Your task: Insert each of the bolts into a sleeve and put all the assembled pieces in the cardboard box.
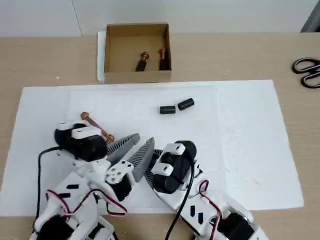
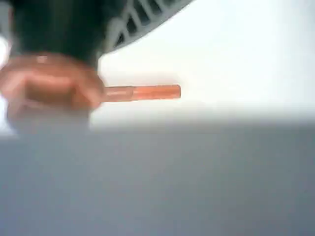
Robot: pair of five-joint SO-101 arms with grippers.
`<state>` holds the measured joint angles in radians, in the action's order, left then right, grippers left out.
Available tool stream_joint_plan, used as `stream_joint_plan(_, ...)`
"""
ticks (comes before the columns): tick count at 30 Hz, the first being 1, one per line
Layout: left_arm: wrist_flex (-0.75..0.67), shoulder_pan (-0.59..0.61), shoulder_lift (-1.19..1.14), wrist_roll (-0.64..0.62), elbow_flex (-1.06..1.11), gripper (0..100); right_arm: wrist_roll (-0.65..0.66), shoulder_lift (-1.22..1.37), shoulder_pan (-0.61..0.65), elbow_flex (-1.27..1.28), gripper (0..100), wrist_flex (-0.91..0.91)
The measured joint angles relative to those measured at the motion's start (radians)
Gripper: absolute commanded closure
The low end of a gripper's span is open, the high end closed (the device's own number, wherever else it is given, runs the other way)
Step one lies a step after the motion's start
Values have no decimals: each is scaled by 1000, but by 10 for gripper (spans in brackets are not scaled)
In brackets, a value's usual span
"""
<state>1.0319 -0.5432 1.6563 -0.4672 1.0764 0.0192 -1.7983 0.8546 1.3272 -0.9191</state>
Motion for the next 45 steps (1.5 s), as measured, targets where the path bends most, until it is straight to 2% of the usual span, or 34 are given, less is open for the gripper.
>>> stream_joint_plan(2, -12, 40, 0, 0, -20, 996, 0, 0, 0, 0, 995, 0)
stream_joint_plan(8, -69, 173, 2, 52, -31, 994, 0, 0, -46, 11, 995, 0)
stream_joint_plan(16, -75, 339, -38, 89, -104, 994, 0, -2, -158, 18, 995, 0)
stream_joint_plan(24, -75, 437, -471, 92, -419, 994, 72, 0, -373, 69, 995, 0)
stream_joint_plan(31, -61, 437, -904, 14, -770, 994, 81, 31, -437, 68, 995, 0)
stream_joint_plan(37, 58, 439, -1203, 3, -982, 994, -3, 272, -502, -72, 995, 0)
stream_joint_plan(41, 141, 440, -1361, 3, -1076, 994, -54, 562, -529, -255, 995, 0)
stream_joint_plan(45, 149, 440, -1467, -2, -1106, 994, -72, 865, -549, -459, 995, 0)
